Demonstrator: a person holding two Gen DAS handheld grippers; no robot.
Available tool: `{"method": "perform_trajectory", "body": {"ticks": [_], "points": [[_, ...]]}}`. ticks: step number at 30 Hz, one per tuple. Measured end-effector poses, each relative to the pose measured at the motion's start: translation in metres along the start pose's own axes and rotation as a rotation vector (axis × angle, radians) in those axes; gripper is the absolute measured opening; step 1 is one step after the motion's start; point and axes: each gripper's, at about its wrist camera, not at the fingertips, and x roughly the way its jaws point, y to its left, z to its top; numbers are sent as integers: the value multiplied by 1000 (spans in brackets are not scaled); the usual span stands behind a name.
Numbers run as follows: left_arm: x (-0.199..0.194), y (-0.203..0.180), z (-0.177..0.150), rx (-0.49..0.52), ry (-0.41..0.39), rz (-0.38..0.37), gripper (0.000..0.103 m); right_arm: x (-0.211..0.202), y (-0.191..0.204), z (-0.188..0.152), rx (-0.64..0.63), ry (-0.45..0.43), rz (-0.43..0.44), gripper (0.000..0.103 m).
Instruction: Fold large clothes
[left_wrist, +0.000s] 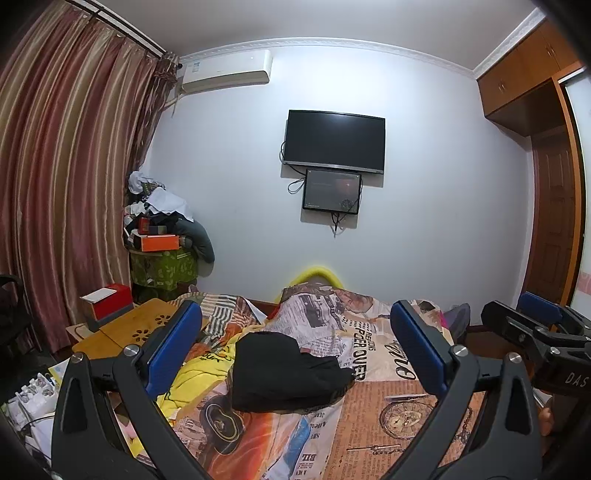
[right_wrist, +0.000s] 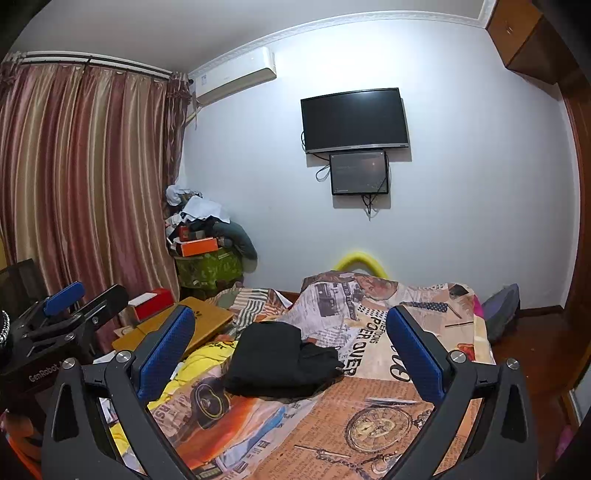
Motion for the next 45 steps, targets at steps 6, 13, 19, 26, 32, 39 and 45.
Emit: {"method": "perform_trajectory", "body": {"ticks": [6, 13, 19, 26, 32, 39, 45], "points": [[1, -5, -2, 20, 2, -1, 102, 0, -1, 2, 6, 12, -1, 103], [3, -10, -5, 35, 8, 4, 102, 0, -3, 4, 11, 23, 0, 103], [5, -12, -5, 36, 14, 2, 102, -1, -3, 4, 11, 28, 0, 103], [9, -14, -6, 34, 24, -4, 102, 0, -6, 4, 13, 36, -2, 103], [9, -15, -7, 40, 26, -12, 102, 1, -8, 4, 16, 40, -1, 103], [11, -15, -7, 38, 38, -27, 102, 0, -8, 4, 16, 40, -3, 103], [13, -11, -6, 24, 43, -30, 102, 1, -10, 4, 18, 41, -6, 103]]}}
